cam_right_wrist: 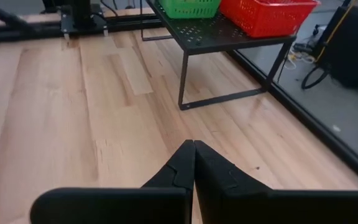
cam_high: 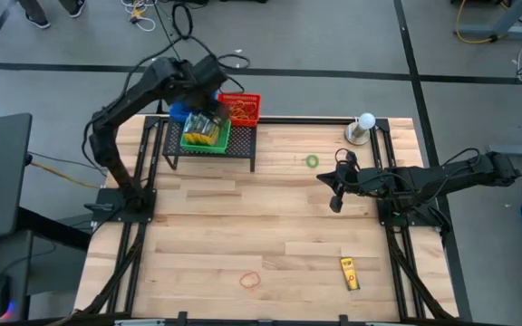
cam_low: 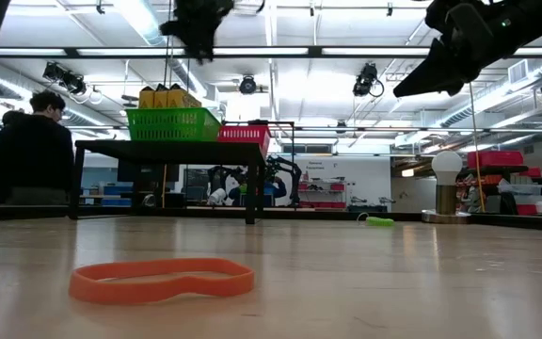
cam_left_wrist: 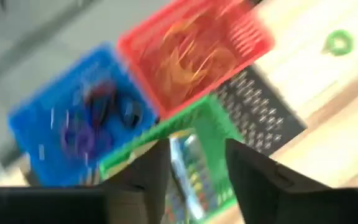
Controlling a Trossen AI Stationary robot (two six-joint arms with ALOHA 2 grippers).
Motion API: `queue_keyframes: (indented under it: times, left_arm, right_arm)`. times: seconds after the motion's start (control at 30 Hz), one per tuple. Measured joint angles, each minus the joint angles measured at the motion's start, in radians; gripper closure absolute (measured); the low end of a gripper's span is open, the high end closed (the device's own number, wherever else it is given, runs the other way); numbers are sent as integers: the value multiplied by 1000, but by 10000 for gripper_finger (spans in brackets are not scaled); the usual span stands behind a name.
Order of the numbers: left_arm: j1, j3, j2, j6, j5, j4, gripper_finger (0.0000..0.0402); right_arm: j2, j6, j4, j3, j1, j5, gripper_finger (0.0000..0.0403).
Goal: Pick & Place Office Desk Supplies
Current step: Put the orange rubber band into the red bin
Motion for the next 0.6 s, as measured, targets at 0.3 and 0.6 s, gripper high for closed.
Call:
queue_keyframes:
  times: [0.3, 0.6]
  left_arm:
    - [-210, -331, -95, 318, 203, 612, 392]
    - [-348, -813, -216, 315, 321, 975, 395]
  right_arm:
    - [0, 195, -28, 7, 0, -1, 392]
    - [16, 440, -308, 125, 0, 0, 392]
